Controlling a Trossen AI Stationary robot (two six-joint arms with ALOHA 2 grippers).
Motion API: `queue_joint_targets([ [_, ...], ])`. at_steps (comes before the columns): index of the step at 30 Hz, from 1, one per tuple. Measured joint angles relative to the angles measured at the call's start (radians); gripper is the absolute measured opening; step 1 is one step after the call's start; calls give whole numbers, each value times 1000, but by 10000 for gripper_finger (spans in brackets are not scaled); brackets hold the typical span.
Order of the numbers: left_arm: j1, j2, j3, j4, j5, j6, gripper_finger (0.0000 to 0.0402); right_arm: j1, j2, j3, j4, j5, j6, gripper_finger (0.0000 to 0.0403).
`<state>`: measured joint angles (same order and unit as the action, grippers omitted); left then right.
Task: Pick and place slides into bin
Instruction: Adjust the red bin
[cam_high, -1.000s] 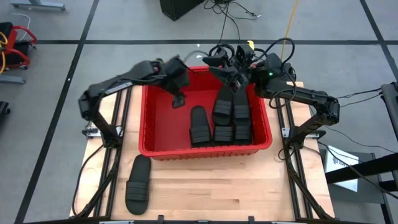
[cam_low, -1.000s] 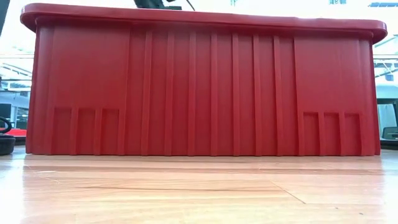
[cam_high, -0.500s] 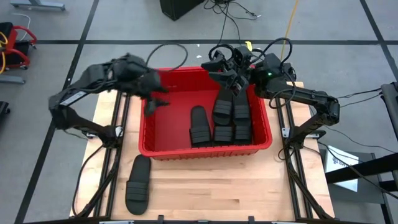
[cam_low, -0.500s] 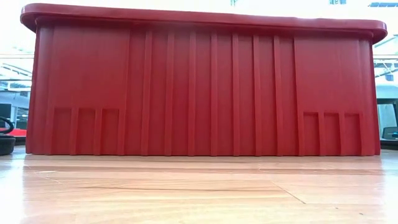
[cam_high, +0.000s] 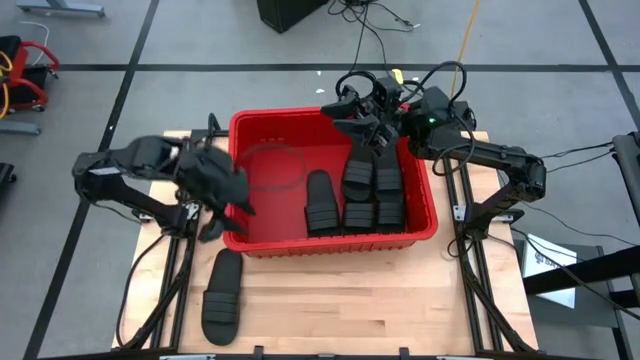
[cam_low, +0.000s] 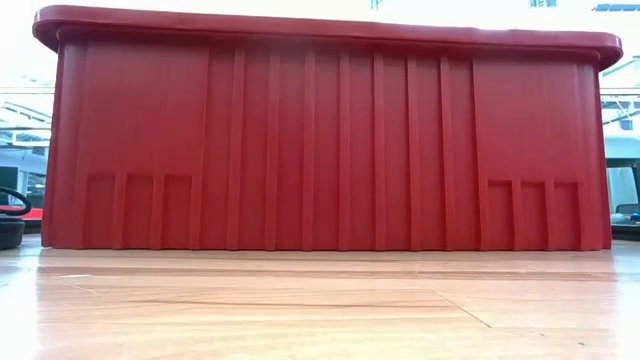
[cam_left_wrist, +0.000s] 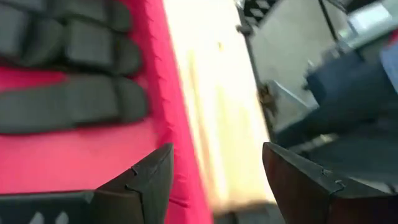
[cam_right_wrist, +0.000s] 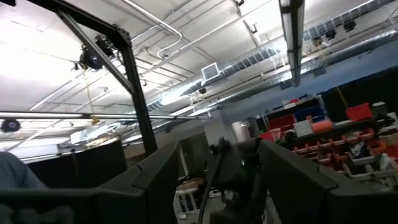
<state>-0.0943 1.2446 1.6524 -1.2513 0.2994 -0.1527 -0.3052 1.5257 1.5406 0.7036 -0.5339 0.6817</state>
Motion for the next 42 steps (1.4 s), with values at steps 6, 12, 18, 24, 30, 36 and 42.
queue_joint_targets([
  [6, -143, -1, -116, 38, 57, -82, 239, 14, 0, 0, -5, -48, 41, 210],
  [12, -219, -1, -237, 153, 67, -140, 239, 35, 0, 0, -12, -48, 43, 210],
  [18, -255, -1, -376, 252, 52, -187, 239, 53, 0, 0, -31, -47, 47, 210],
  [24, -253, -2, -474, 275, -56, -209, 239, 59, 0, 0, -29, -48, 63, 210],
  [30, -235, -4, -483, 286, -215, -221, 239, 59, 0, 0, -27, -47, 68, 210],
  [36, -195, 0, -486, 304, -285, -220, 239, 59, 0, 0, -27, -47, 70, 210],
  [42, -181, 0, -486, 327, -145, -196, 239, 59, 0, 0, -27, -48, 70, 210],
])
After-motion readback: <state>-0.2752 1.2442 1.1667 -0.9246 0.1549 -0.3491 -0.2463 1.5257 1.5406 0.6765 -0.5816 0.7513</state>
